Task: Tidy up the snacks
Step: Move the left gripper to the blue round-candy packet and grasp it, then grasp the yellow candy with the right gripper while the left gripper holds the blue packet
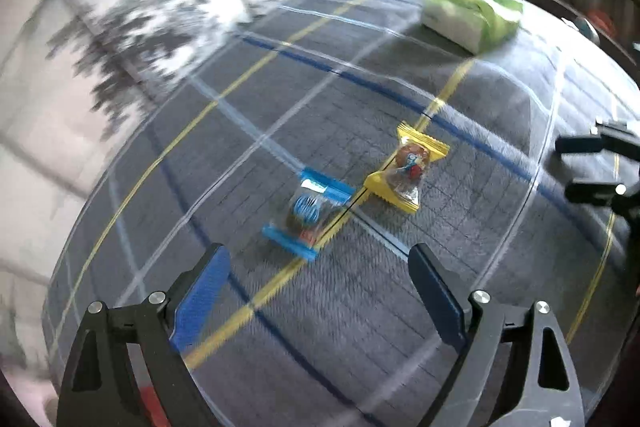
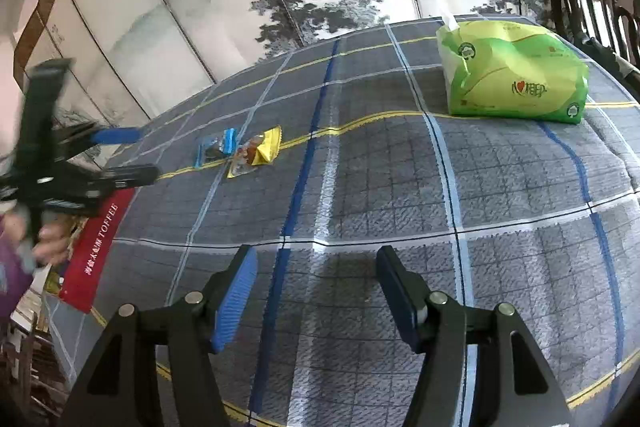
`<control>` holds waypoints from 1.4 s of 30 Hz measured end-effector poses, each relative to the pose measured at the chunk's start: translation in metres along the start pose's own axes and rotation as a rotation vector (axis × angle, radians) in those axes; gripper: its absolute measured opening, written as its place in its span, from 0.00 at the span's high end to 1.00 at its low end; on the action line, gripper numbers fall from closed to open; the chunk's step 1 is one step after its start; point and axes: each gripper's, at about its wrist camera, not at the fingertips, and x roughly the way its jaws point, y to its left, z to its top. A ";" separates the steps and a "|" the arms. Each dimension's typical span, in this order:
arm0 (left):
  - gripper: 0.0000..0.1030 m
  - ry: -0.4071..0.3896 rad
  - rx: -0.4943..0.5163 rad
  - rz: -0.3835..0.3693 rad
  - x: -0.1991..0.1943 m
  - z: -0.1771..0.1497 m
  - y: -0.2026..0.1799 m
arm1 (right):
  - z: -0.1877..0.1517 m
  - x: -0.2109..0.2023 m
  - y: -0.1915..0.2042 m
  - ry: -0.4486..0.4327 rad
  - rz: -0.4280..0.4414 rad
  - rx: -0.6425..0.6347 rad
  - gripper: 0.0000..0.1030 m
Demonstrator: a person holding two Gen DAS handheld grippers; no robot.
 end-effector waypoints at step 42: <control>0.75 0.008 -0.882 -0.126 -0.109 -0.152 -0.059 | 0.048 0.049 0.058 0.062 0.075 -0.176 0.38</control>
